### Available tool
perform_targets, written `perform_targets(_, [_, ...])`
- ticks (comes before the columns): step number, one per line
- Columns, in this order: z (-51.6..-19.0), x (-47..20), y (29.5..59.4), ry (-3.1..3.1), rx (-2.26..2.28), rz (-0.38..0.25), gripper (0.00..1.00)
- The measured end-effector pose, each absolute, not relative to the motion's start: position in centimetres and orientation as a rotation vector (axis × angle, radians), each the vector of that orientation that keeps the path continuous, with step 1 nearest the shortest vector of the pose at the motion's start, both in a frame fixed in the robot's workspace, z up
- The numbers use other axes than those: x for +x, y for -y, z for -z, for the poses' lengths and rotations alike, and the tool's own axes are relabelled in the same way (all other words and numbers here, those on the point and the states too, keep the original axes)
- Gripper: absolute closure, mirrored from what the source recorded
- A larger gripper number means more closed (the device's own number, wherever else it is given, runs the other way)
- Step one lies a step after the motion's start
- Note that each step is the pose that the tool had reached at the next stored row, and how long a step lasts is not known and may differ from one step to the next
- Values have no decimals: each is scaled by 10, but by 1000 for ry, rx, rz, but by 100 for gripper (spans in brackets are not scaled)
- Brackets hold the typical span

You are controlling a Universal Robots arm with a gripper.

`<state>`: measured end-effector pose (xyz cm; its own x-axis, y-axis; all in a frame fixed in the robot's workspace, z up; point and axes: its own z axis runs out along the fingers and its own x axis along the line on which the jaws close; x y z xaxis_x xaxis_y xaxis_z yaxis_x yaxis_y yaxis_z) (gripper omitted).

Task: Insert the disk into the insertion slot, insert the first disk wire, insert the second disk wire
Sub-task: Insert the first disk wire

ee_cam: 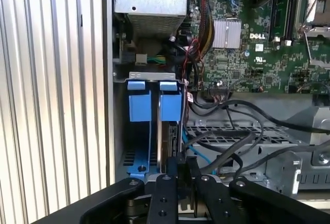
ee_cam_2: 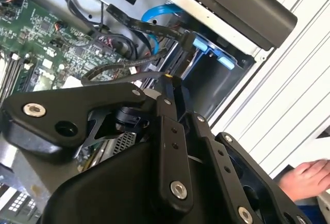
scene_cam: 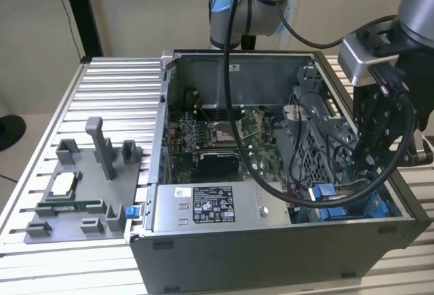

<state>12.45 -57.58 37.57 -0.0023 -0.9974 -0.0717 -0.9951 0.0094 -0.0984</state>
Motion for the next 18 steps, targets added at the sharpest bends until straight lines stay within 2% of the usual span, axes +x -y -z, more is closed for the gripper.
perform_targets(9, [-362,124,576,-2144,-2134,51,100])
perform_targets(18, [-362,124,576,-2144,-2134,52,100])
